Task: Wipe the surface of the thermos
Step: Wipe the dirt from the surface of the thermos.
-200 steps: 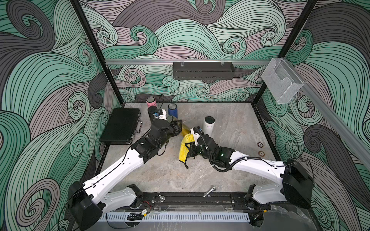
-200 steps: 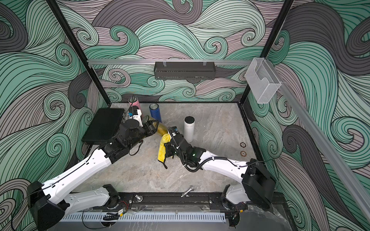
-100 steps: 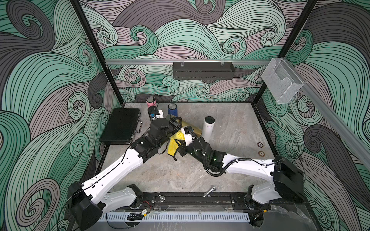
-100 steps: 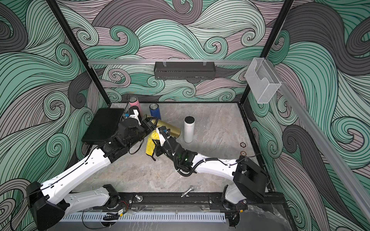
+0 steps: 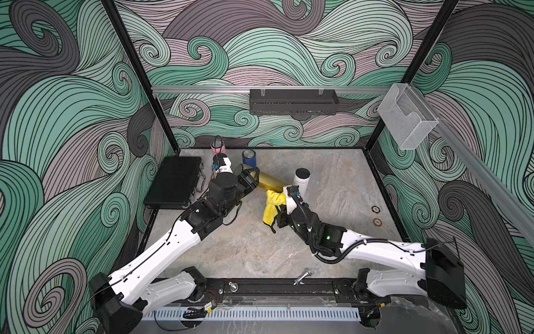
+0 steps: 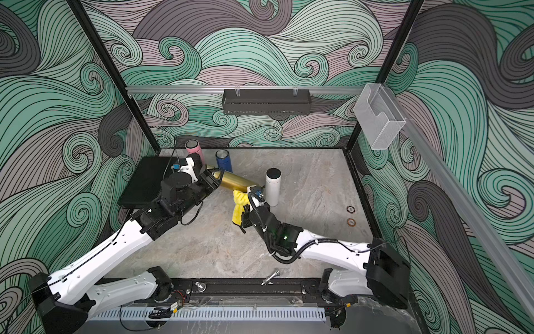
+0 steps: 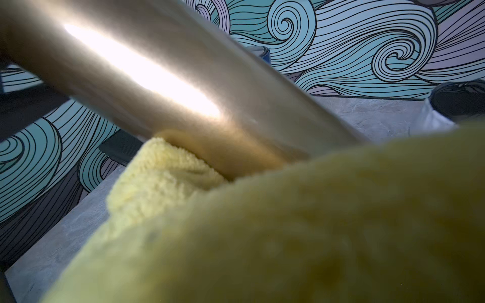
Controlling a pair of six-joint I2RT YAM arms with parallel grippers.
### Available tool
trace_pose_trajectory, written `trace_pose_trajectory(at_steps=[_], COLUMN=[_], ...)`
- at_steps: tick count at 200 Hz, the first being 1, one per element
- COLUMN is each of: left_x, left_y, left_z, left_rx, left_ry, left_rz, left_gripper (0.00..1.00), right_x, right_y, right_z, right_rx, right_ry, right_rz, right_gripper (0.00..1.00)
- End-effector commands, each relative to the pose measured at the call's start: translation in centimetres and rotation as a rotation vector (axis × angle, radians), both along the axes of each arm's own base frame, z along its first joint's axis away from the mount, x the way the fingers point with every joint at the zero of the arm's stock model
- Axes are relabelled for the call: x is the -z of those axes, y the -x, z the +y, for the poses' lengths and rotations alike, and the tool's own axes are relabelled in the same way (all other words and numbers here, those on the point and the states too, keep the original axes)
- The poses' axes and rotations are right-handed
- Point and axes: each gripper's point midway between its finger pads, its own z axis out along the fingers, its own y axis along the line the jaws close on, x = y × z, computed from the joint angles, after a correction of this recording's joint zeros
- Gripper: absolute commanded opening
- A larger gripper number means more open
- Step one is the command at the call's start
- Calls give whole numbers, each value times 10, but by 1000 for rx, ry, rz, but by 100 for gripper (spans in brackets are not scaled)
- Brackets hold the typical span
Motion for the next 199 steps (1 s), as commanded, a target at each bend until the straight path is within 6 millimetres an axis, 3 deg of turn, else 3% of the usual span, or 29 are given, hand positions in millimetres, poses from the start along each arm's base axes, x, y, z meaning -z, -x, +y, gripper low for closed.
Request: trace_pose_trajectory(at_steps=[1,36,52,64,91,119,136,162,199], left_x=[-23,-22,-17,-18,-20,-31,-35,-30,-23], left_y=[5,5,5,6,8,15,19,30,38], left_z=[-3,-18,-23,-26,-24,-22,-25,-39,-46], left_rx=[50,159,192,214,232,257,306,436,523], left_ry=[-45,-184,-229,-247,-308,-366,-428,-514,-571], left_rz=[-110,-153,-168,-197,-238,-297,-343,-402,-462], left_gripper=[0,0,0,0,0,0,0,0,0], right_x=[-36,-79,-87,-81,-56,-19,-12,-34,-86], right_y=[0,-1,-4,-5,-3,4,11,15,7], right_z=[8,48,61,67,54,23,12,4,-2], right_rx=[-40,-202,-273,-301,-288,-234,-254,-334,-451], right_ry=[-57,-96,-148,-153,-160,-113,-131,-229,-369], right_rz=[-42,-21,36,92,195,332,377,428,419], right_gripper=[0,0,0,0,0,0,0,0,0])
